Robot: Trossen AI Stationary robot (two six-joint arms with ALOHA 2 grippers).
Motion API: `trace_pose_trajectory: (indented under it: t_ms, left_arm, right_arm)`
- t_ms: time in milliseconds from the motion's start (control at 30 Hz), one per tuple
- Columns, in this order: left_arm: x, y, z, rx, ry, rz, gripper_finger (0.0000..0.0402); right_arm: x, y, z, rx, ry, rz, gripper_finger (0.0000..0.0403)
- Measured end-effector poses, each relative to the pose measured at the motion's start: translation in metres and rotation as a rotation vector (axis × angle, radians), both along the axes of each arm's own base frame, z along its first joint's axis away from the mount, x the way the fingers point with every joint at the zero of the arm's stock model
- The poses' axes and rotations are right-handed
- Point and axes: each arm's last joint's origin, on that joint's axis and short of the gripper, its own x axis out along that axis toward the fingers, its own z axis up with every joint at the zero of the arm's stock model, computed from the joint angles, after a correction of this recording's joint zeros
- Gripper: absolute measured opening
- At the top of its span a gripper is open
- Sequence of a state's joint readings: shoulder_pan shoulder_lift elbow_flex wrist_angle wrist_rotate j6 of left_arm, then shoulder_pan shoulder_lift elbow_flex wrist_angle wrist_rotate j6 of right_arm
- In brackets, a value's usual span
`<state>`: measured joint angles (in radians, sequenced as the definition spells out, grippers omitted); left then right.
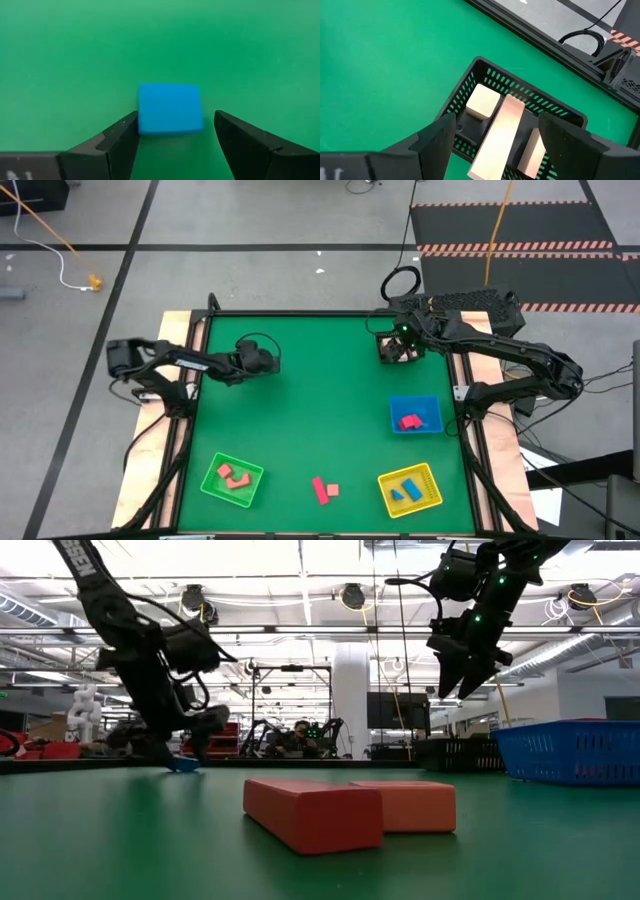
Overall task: Sort & place blocks by color
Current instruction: Put the blue block into the yellow bin
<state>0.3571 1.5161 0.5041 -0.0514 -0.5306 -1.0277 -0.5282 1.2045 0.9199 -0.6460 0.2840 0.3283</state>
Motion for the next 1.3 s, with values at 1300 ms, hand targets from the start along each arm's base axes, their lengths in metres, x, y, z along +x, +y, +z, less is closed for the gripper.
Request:
trace_pose_trajectory:
  t_ms: [1300]
  left_arm:
    - [0.060,-0.051,0.043,0.288,-0.357,-0.677,0.0166]
  right_arm:
    - [0.040,0.027,0.019,0.250,-0.493,0.182,0.0277]
